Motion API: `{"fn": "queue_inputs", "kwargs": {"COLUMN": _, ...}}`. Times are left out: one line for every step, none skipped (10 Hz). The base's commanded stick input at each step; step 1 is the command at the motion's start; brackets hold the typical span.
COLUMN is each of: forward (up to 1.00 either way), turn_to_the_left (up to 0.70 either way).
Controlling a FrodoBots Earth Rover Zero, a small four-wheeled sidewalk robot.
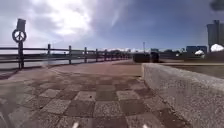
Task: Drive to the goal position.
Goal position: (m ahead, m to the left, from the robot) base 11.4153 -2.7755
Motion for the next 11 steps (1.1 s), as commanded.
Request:
{"fn": "queue_inputs", "kwargs": {"forward": 0.7, "turn_to_the_left": 0.35}}
{"fn": "queue_inputs", "kwargs": {"forward": 0.7, "turn_to_the_left": 0.35}}
{"fn": "queue_inputs", "kwargs": {"forward": 0.7, "turn_to_the_left": 0.35}}
{"fn": "queue_inputs", "kwargs": {"forward": 0.7, "turn_to_the_left": 0.35}}
{"fn": "queue_inputs", "kwargs": {"forward": 0.7, "turn_to_the_left": 0.35}}
{"fn": "queue_inputs", "kwargs": {"forward": 0.7, "turn_to_the_left": 0.34}}
{"fn": "queue_inputs", "kwargs": {"forward": 0.7, "turn_to_the_left": 0.22}}
{"fn": "queue_inputs", "kwargs": {"forward": 0.7, "turn_to_the_left": 0.1}}
{"fn": "queue_inputs", "kwargs": {"forward": 0.7, "turn_to_the_left": 0.0}}
{"fn": "queue_inputs", "kwargs": {"forward": 0.7, "turn_to_the_left": 0.0}}
{"fn": "queue_inputs", "kwargs": {"forward": 0.7, "turn_to_the_left": 0.0}}
